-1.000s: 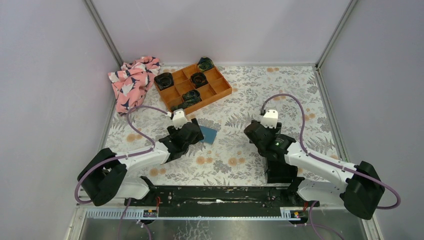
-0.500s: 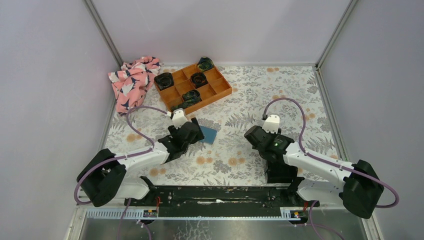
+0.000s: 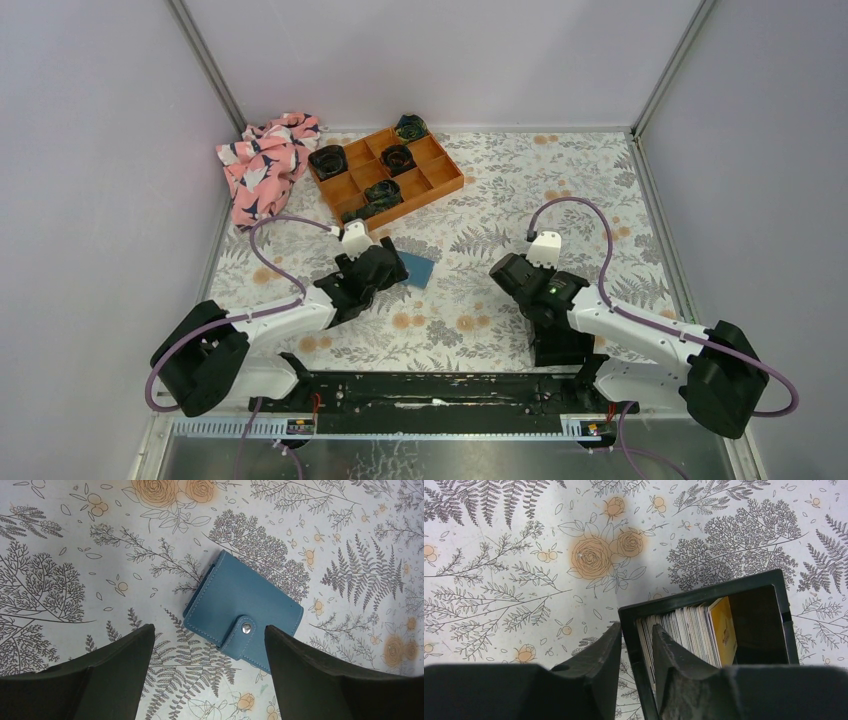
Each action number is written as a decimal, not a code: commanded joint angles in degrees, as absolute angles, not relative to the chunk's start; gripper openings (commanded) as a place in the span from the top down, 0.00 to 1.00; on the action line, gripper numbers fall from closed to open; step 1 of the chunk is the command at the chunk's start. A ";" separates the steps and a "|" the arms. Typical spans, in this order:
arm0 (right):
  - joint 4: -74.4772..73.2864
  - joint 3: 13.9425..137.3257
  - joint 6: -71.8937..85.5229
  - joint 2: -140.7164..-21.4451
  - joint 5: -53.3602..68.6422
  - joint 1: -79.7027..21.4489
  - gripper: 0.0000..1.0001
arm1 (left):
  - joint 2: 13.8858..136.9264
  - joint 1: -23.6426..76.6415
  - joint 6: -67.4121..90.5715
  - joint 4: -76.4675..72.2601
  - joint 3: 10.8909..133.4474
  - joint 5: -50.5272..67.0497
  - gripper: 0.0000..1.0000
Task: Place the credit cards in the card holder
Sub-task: Move the storage box to the center of the board.
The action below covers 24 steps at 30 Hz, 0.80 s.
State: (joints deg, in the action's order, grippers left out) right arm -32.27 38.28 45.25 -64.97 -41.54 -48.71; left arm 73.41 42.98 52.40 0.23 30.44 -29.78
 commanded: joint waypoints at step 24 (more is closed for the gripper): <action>-25.41 42.98 36.38 -75.32 -43.95 -49.00 0.98 | 74.05 42.11 54.58 -1.41 30.15 -30.96 0.11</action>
State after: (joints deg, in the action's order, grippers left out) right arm -27.35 41.19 38.85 -72.49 -45.54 -48.75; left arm 73.76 42.76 53.87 0.10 29.98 -29.69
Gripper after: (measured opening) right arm 0.111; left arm 0.884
